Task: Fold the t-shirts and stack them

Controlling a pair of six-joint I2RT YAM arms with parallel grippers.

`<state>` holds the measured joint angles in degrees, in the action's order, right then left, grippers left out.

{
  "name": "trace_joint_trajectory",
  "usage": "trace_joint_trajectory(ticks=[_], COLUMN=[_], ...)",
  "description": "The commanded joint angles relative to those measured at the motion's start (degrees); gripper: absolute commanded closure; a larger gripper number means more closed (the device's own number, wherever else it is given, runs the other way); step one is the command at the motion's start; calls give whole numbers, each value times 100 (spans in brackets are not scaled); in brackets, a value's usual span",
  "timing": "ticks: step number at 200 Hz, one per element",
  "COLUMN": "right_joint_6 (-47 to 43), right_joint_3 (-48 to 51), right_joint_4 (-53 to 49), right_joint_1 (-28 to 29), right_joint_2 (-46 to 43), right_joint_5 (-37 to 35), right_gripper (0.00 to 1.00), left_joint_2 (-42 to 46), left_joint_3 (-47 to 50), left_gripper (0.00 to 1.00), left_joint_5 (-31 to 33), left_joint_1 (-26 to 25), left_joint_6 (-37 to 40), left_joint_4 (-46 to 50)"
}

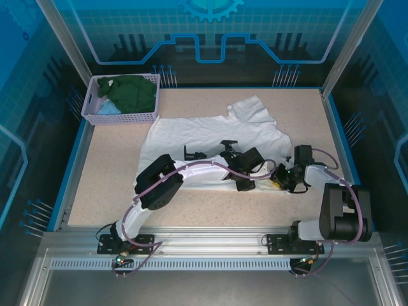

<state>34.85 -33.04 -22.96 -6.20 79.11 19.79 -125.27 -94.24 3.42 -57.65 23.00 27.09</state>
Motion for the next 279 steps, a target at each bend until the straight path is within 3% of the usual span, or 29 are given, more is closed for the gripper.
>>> trace_joint_trajectory(ticks=[1,20,64,118,180,228,279], right_joint_6=[-75,-78,-75,-73,-49,-39,-40], right_joint_3=[69,69,53,52,44,28,7], right_joint_4=[20,20,-7,-24,-121,-130,-140], right_joint_1=[-79,-81,-88,-129,-233,-268,-266], right_joint_2=[93,96,141,176,237,303,368], right_joint_5=[103,97,99,91,7,7,7], right_gripper=[69,70,71,74,75,75,75], left_joint_2=[-147,-119,-70,86,400,535,314], left_joint_3=[-184,-146,-72,114,386,407,1], left_gripper=[73,85,100,100,100,100,100], left_joint_5=[132,183,361,324,-304,-1123,-1130], left_joint_1=[-27,-25,6,181,551,1042,1551], left_joint_6=[84,42,3,-158,-656,-1445,-2278], left_joint_4=[151,64,-65,-329,-689,-956,-864])
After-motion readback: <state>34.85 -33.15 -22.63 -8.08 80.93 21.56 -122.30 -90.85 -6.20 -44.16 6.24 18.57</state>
